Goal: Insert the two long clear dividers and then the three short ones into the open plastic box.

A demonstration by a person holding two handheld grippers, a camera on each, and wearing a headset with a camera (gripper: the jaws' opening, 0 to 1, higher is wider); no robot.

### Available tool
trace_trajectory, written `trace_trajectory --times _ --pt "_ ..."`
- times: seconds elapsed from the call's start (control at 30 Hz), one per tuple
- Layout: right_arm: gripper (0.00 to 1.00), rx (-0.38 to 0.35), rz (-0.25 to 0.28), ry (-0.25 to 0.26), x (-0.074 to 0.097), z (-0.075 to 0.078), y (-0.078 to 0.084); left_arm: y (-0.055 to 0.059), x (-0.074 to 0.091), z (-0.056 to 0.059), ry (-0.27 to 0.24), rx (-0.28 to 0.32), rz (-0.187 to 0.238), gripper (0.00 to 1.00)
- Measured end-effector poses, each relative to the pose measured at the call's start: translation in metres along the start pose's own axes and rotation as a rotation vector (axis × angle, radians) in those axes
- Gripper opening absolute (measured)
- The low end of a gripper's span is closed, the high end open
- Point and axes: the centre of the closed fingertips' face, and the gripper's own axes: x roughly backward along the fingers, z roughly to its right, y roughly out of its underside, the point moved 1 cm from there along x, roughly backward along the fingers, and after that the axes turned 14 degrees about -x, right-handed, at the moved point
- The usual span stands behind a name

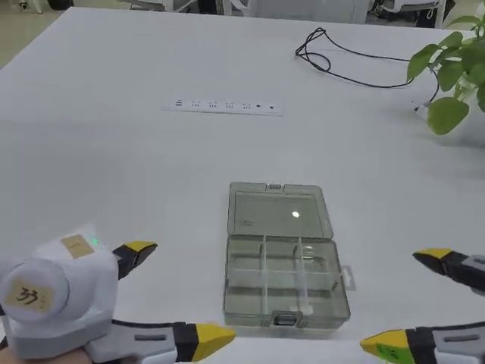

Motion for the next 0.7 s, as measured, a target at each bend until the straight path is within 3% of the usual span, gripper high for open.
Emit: trace_trajectory --times 0.1,0.2,0.27,0.37,0.47,0.7 --pt "1.00 -0.017 0.009 -0.021 -0.002 -0.007 -0.001 0.003 -0.001 0.002 0.002 0.024 -0.003 0.99" --pt "1.00 -0.074 0.070 -0.009 0.001 -0.009 0.001 0.005 -0.002 0.007 0.017 -0.008 -0.024 0.98" --pt "1.00 -0.100 0.081 -0.017 0.003 -0.012 0.008 0.004 -0.002 0.008 0.014 -0.001 -0.022 0.98" --pt "1.00 -0.091 0.080 0.013 0.007 -0.011 0.017 0.004 -0.003 0.011 0.017 0.007 -0.013 0.99" --pt "1.00 -0.118 0.138 0.029 0.012 -0.009 0.014 0.008 -0.005 0.012 0.020 0.011 -0.023 1.00" --pt "1.00 -0.123 0.155 0.050 0.017 -0.008 0.014 0.004 -0.005 0.012 0.016 0.005 -0.025 1.00"
